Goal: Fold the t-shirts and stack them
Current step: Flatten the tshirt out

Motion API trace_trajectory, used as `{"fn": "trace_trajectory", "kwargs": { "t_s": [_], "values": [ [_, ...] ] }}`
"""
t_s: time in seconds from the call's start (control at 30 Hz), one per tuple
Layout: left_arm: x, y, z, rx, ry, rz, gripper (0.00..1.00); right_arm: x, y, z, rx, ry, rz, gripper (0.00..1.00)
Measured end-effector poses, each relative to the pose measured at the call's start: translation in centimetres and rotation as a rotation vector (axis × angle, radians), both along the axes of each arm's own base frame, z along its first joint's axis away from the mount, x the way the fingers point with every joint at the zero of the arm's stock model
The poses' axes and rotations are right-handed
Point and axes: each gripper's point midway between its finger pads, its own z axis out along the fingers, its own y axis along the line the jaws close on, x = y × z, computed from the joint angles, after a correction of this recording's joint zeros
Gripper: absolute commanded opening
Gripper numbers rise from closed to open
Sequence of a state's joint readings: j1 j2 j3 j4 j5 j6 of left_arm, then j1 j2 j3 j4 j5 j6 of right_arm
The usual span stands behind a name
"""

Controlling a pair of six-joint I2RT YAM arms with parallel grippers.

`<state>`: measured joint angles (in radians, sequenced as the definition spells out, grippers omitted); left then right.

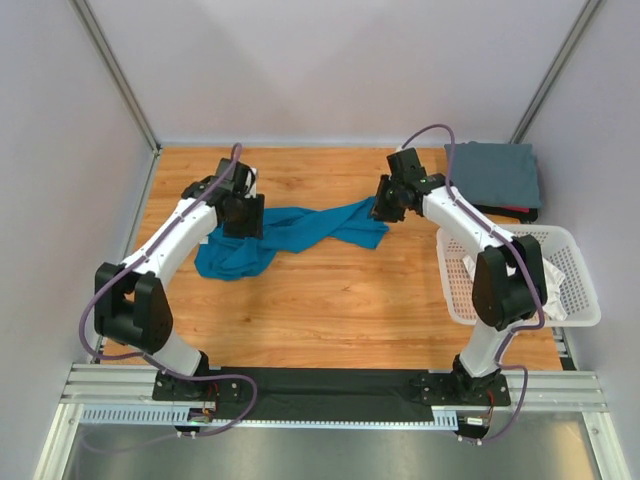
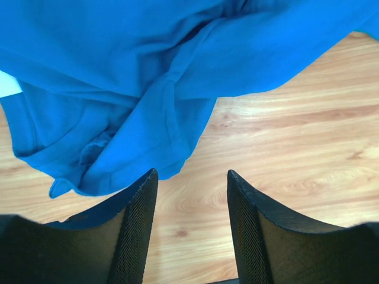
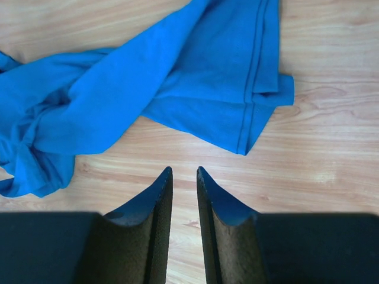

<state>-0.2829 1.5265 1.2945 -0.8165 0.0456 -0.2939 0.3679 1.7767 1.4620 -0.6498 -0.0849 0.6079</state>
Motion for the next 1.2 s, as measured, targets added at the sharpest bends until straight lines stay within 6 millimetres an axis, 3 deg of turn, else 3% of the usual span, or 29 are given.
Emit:
{"fn": "trace_trajectory", "kwargs": {
  "t_s": [0.2, 0.4, 0.53, 0.77, 0.8, 0.83, 0.93, 1.1, 1.2],
  "values": [
    [0.0, -1.1, -4.5, 0.129, 0.09, -0.006, 0.54, -2.2, -1.0, -2.1, -0.027, 0.041, 0.018, 0.24],
    [-0.3, -0.8, -7.5, 0.265, 0.142, 0.003, 0.53, -3.9, -1.7, -1.7, -0.027, 0.014, 0.03, 0.24],
    [-0.3, -0.4, -8.0, 0.304, 0.143, 0.02, 0.44, -3.7, -1.7, -1.4, -0.025, -0.01, 0.037, 0.24],
    [-0.4, 0.7, -9.5, 0.379, 0.176, 0.046, 0.38, -3.4, -1.8, -1.9, -0.04, -0.013, 0.05, 0.24],
    [-0.5, 0.8, -9.6, 0.384, 0.18, 0.048, 0.33, -3.4, -1.8, -2.2, -0.045, -0.007, 0.053, 0.24],
    [-0.5, 0.8, -9.7, 0.387, 0.182, 0.05, 0.2, -3.3, -1.8, -2.5, -0.049, -0.002, 0.054, 0.24],
    [-0.5, 1.1, -9.6, 0.396, 0.18, 0.067, 0.0, -3.3, -1.9, -3.5, -0.064, 0.02, 0.057, 0.24],
    [-0.8, 1.2, -9.1, 0.398, 0.182, 0.061, 0.0, -3.1, -2.1, -3.8, -0.068, 0.026, 0.052, 0.23],
    [-1.3, 0.8, -7.7, 0.368, 0.169, 0.042, 0.0, -2.9, -2.4, -3.7, -0.065, 0.026, 0.034, 0.23]
  ]
}}
